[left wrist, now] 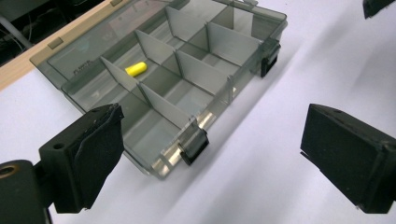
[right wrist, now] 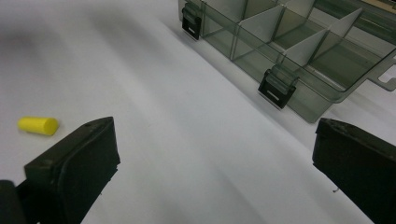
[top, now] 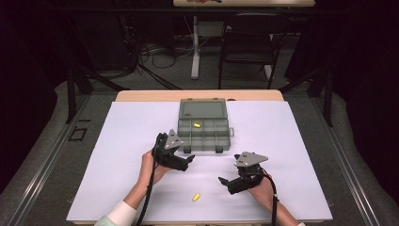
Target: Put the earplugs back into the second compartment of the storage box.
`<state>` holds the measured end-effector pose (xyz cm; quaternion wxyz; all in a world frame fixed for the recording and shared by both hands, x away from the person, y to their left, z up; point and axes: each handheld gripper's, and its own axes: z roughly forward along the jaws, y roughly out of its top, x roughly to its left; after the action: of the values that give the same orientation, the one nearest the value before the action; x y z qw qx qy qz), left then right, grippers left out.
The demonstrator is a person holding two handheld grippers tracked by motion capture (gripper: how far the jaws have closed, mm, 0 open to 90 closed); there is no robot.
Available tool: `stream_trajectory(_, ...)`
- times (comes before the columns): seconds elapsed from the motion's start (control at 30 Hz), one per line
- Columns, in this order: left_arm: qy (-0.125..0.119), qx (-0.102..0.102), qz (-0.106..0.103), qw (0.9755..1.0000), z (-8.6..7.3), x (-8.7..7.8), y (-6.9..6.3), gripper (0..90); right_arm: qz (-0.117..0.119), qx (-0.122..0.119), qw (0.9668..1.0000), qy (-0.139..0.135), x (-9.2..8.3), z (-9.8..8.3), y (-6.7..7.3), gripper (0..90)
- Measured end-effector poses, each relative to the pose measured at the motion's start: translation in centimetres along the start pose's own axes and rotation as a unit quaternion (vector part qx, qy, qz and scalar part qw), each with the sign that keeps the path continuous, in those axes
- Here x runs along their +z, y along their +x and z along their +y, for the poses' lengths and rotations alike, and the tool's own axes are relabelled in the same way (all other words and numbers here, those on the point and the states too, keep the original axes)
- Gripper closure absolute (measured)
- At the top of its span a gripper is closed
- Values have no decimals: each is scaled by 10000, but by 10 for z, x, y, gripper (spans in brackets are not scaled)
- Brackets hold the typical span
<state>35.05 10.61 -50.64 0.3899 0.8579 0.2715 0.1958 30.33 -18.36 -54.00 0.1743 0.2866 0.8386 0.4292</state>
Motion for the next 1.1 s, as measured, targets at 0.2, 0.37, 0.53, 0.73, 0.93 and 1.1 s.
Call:
stream_trajectory(0.2, 72, 32, -26, 10000, -9, -4, -10, 21, -4, -21, 10000, 4, 0, 0, 0, 0)
stream_trajectory(0.37, 2, 71, -74, 9999, -13, -9, -22, 5, 2, -42, 10000, 22, 1, -1, 1, 0)
stream_trajectory(0.53, -27, 114, -104, 9999, -19, -14, -32, 0, -6, -36, 10000, 23, 0, -1, 1, 0)
stream_trajectory(0.73, 46, 86, -207, 9997, -29, -13, -43, 0, -5, -37, 10000, 2, 0, -1, 1, 0)
stream_trajectory(0.93, 30, 94, -306, 9995, -35, -15, -54, 0, 2, -44, 10000, 45, 1, -2, 2, 0)
stream_trajectory(1.1, 83, 130, -347, 9993, -40, -16, -64, 0, 13, -57, 10000, 28, 2, -1, 2, 0)
